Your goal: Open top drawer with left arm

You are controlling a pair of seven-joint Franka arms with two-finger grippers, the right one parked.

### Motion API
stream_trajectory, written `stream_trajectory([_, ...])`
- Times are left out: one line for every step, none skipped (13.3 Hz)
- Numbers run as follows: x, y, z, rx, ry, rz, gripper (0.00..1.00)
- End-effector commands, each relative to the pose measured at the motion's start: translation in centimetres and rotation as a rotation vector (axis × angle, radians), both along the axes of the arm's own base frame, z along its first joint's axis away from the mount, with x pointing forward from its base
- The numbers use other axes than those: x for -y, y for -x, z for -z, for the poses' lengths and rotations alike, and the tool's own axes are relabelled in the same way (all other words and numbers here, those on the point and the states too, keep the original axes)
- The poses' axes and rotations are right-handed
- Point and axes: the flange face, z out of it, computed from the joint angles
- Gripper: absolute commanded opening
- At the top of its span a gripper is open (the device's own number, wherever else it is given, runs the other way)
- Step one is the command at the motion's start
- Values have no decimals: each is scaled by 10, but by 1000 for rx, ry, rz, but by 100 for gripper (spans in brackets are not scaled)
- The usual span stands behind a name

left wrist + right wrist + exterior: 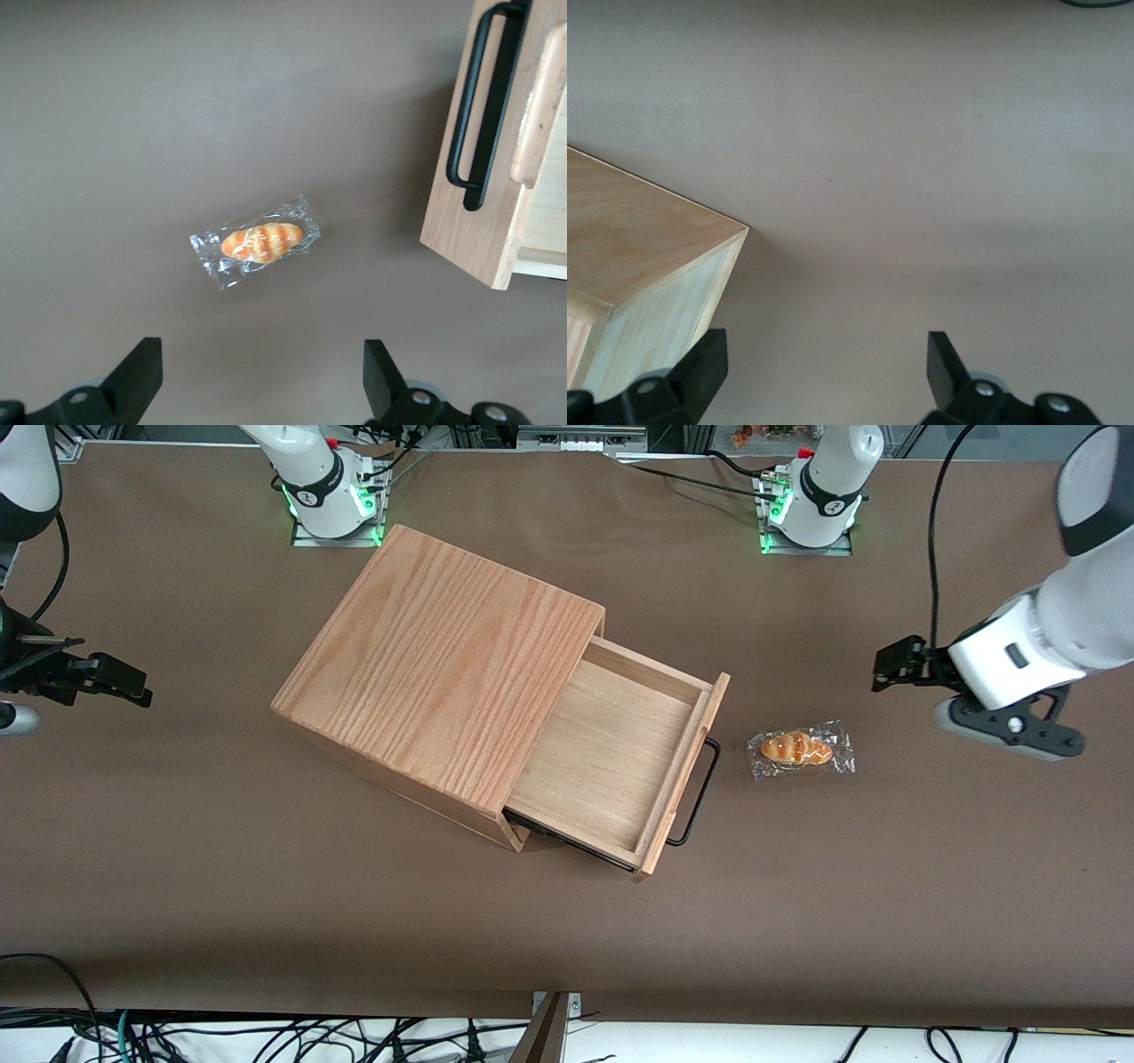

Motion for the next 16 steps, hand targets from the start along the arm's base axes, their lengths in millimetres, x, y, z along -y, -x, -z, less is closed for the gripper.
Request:
stream_trajectory([-16,28,-6,44,-33,-53,100])
stream_trajectory([-23,41,1,67,-34,-71,100])
stream_trajectory([-31,50,5,80,-37,-102,100])
stream_trajectory([-40,56,9,72,-42,-151,100])
stream_trajectory([-40,63,13,60,-47,-191,100])
stream_trajectory([-39,69,16,51,-51,-206,100])
stream_trajectory([-38,69,14,54,-50,-205,100])
stream_trajectory([-36,66,15,53,-51,-197,100])
stream_trajectory([-35,61,16,49,-51,-193,100])
stream_trajectory([-34,56,13,51,-51,-184,100])
stream_trajectory([-33,55,14,44,-53,-179,100])
stream_trajectory([-33,56,14,42,-53,-175,100])
stream_trajectory([-32,55,14,44,-52,-174,100])
stream_trajectory([-32,56,14,42,-53,-174,100])
stream_trajectory([-32,56,14,39,-53,-174,100])
stream_trajectory([-34,58,15,24,-56,-176,100])
